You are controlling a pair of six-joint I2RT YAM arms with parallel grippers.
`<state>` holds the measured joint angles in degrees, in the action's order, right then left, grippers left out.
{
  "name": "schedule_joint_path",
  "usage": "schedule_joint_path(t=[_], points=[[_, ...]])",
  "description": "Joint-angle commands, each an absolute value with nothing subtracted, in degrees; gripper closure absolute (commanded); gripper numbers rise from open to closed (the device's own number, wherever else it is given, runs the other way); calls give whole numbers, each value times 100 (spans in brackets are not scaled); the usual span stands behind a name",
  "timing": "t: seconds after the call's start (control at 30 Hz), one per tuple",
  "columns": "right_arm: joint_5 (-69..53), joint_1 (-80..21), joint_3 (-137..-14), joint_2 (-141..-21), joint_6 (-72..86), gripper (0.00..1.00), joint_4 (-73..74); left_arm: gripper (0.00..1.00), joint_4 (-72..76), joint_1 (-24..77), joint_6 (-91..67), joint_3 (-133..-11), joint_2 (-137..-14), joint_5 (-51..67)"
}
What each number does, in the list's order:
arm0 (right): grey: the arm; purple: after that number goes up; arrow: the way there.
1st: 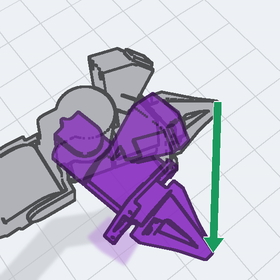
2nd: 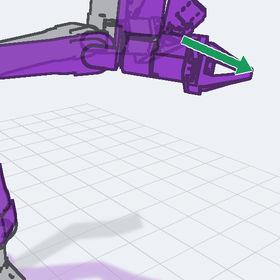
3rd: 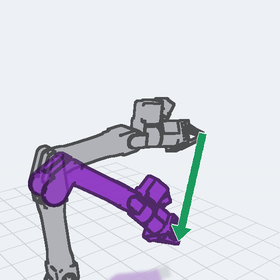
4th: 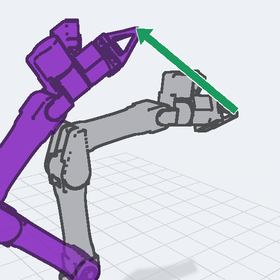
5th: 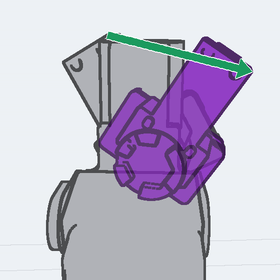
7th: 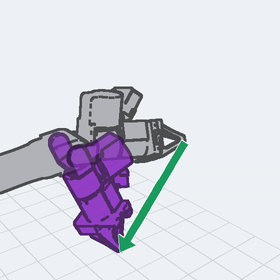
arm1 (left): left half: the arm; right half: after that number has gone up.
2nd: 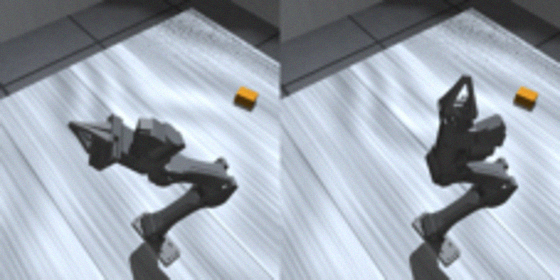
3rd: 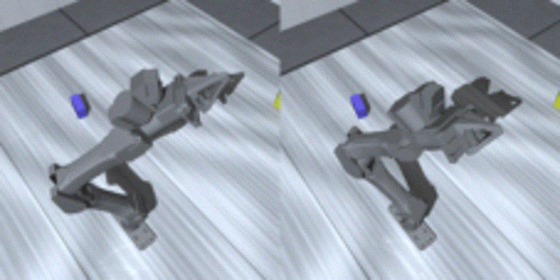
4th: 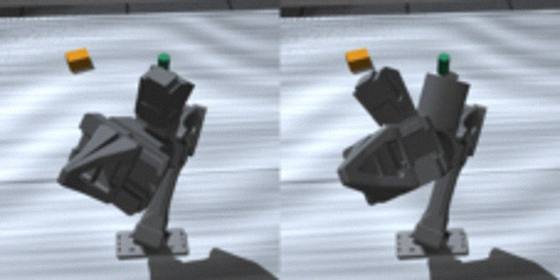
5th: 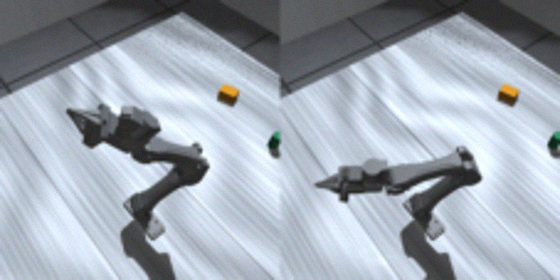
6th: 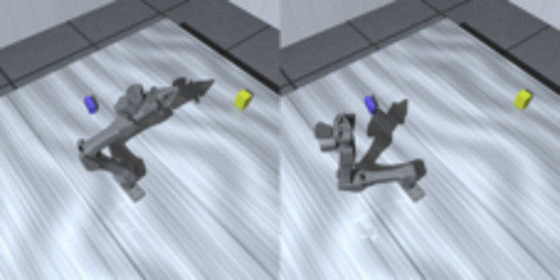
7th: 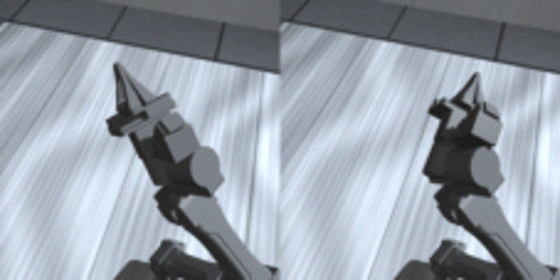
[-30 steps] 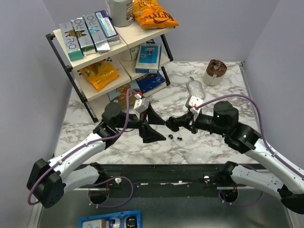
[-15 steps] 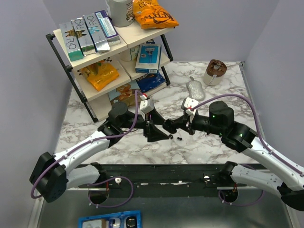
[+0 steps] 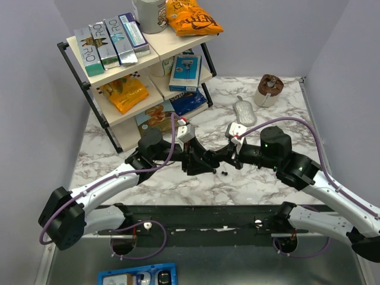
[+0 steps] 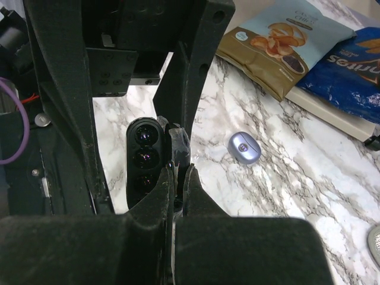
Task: Insert the wireless bluetooth earbuds into the charging case
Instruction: Adjust the charging case.
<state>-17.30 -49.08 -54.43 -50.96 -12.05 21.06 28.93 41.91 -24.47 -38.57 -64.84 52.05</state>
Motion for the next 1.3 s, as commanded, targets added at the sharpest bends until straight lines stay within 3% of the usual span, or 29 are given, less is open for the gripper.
schedule_joint_path(t=[0.0, 0.1, 0.4, 0.57, 0.6, 0.63, 0.7, 0.83, 1.1, 1.27], points=[[-1828, -4948, -5634, -5106, -1230, 99, 1978, 38, 3138, 4298, -2364, -3894, -6556, 5159], [-1837, -4948, -5634, -5098, -1213, 99, 1986, 44, 3138, 4324, -2329, -3858, -6557, 5115], [-1881, -4957, -5634, -5098, -1195, 99, 2013, 75, 3199, 4333, -2250, -3762, -6469, 5010], [-1872, -4957, -5651, -5071, -1187, 99, 2039, 79, 3383, 4342, -2206, -3586, -6355, 4913], [-1863, -4957, -5643, -5045, -1178, 96, 2039, 81, 3462, 4342, -2197, -3551, -6302, 4887], [-1855, -4957, -5651, -5036, -1160, 83, 2048, 91, 3515, 4342, -2180, -3464, -6276, 4835], [-1828, -4957, -5660, -5027, -1125, 68, 2057, 100, 3664, 4342, -2162, -3376, -6197, 4782], [-1740, -4966, -5686, -4966, -1020, 47, 2004, 100, 3832, 4359, -2153, -3208, -6117, 4650], [-644, -4940, -6082, -4913, -133, 26, 1793, 100, 3474, 4377, -2065, -3059, -5749, 3809], [332, -4633, -5855, -5194, 823, 25, 1916, 100, 3366, 4377, -2354, -2752, -5301, 3077]])
